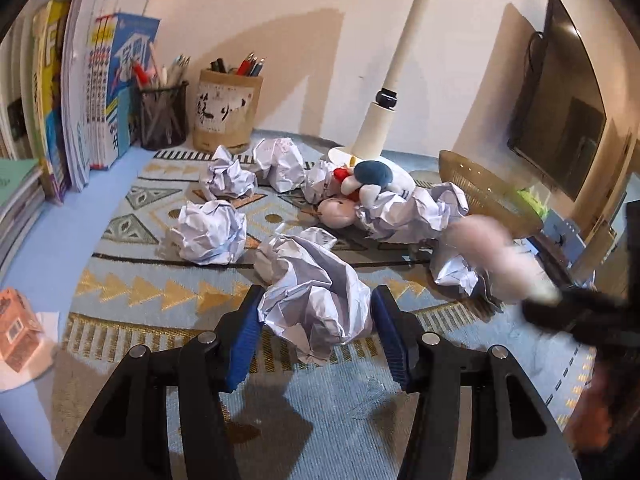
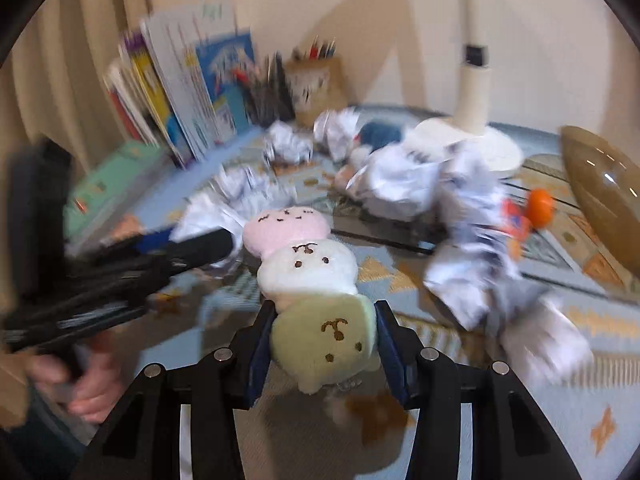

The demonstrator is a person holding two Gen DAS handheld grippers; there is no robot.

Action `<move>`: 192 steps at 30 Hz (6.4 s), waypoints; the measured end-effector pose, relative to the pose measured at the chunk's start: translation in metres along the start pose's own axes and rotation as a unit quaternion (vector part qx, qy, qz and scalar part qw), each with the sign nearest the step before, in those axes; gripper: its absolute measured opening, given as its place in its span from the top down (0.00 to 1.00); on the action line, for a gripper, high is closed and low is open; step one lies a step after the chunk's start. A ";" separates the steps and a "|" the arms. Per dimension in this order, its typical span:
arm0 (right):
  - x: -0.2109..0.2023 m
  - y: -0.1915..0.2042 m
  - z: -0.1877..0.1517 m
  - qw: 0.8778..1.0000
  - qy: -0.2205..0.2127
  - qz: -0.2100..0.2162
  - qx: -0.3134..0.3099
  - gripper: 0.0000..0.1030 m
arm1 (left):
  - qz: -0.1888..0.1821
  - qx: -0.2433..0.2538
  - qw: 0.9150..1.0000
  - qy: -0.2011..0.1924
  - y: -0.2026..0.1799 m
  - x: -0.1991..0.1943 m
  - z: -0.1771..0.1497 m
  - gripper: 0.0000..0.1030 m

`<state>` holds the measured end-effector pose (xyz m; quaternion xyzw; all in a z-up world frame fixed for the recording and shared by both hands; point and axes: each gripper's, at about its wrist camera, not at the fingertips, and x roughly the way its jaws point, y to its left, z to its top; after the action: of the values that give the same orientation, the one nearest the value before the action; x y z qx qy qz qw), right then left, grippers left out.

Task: Organize objects
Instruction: 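Grasp the pink-white-green plush stack with the right tool while left grasps a paper ball, then carry the plush stack and paper ball toward the amber glass bowl, then open both tools over the bowl to drop the plush and paper ball, then grasp a crumpled paper ball with each tool from the rug, then carry both paper balls toward the amber glass bowl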

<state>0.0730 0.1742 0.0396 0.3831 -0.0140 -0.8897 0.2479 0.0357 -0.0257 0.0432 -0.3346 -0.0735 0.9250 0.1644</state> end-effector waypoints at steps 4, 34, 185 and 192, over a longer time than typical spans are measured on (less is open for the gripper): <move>-0.048 -0.039 -0.015 0.995 -0.028 -0.080 0.045 0.54 | 0.004 0.002 1.000 0.002 0.001 0.001 -0.001 0.50; -0.042 -0.106 -0.054 0.976 0.068 -0.130 0.163 0.15 | 0.013 0.002 1.000 0.025 0.001 0.009 -0.005 0.48; -0.013 -0.082 -0.033 0.994 0.048 -0.091 0.030 0.14 | -0.033 0.058 0.997 0.046 -0.049 0.042 -0.007 0.60; -0.010 -0.085 -0.033 0.993 0.057 -0.094 0.040 0.14 | -0.029 0.061 0.997 0.046 -0.051 0.042 -0.007 0.60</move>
<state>0.0648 0.2584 0.0048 0.4420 0.0010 -0.8848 0.1478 0.0232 0.0370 0.0254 -0.3640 -0.0191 0.9062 0.2143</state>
